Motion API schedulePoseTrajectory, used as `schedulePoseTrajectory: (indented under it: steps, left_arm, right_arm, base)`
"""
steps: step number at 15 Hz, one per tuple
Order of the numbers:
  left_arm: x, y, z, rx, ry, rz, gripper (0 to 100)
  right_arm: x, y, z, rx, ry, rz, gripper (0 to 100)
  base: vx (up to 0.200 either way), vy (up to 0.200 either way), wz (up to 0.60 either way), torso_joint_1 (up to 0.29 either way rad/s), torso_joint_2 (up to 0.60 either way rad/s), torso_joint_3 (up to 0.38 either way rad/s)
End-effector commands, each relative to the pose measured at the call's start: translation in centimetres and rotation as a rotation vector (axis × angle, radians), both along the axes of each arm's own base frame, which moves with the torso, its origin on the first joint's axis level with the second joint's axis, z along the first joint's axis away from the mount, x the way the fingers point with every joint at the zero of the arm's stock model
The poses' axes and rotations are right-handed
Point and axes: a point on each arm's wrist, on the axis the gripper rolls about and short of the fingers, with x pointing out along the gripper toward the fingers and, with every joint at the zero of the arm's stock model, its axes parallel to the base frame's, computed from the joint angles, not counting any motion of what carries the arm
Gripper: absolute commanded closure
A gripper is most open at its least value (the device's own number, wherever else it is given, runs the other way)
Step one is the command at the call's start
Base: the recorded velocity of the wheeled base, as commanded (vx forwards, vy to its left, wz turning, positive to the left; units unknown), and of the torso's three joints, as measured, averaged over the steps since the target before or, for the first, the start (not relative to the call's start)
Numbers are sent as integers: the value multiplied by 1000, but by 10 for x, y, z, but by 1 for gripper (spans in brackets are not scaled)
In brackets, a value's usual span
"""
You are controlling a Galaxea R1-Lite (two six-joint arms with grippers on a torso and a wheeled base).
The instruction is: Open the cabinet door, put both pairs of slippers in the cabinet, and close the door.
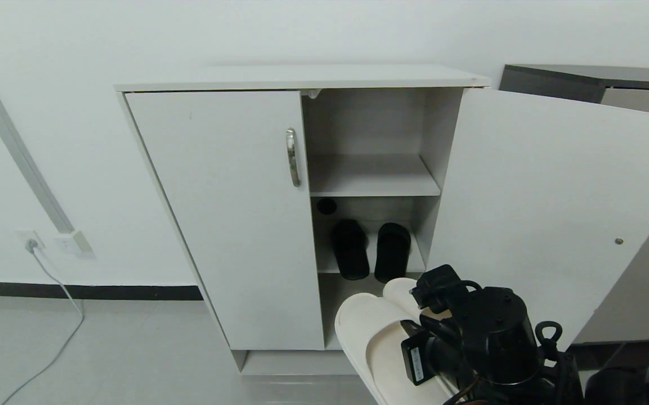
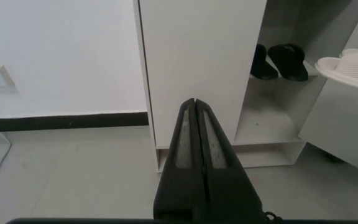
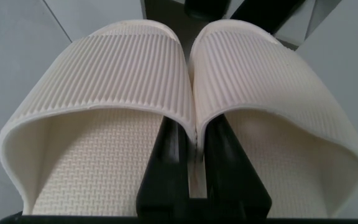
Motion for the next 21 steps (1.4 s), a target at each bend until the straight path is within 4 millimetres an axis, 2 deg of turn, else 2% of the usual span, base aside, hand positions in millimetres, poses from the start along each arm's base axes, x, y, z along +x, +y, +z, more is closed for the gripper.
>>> schedulePoseTrajectory:
  steps: [1, 3, 5, 7, 9, 12, 14, 16, 21]
  left_arm:
    - [0, 0, 0, 1, 2, 0, 100]
    - [0, 0, 0, 1, 2, 0, 100]
    - [0, 0, 0, 1, 2, 0, 100]
    - [0, 0, 0, 1, 2, 0, 100]
    - [0, 0, 0, 1, 2, 0, 100]
    - [0, 0, 0, 1, 2, 0, 100]
    - [0, 0, 0, 1, 2, 0, 100]
    - [0, 0, 0, 2, 2, 0, 100]
    - [0, 0, 0, 2, 2, 0, 100]
  right_arm:
    - [1, 2, -2, 4, 1, 9, 100]
    - [4, 9, -5, 26, -22, 11, 100]
    - [13, 30, -3, 44, -56, -3, 100]
    - [28, 46, 5, 23, -83, -105, 100]
    - [45, 68, 43, 46, -125, -187, 100]
    - [58, 84, 88, 57, -128, -336, 100]
    - [63, 88, 108, 70, -152, -411, 100]
    - [63, 89, 120, 61, -163, -418, 100]
    - [63, 89, 121, 34, -166, -411, 100]
  base:
    - [0, 0, 0, 0, 0, 0]
    - [0, 0, 0, 0, 0, 0]
    - [0, 0, 0, 0, 0, 0]
    - [0, 0, 0, 0, 0, 0]
    - [0, 0, 0, 0, 0, 0]
    - [0, 0, 0, 0, 0, 0]
    - [0, 0, 0, 0, 0, 0]
    - [0, 0, 0, 0, 0, 0]
    - [0, 0, 0, 0, 0, 0]
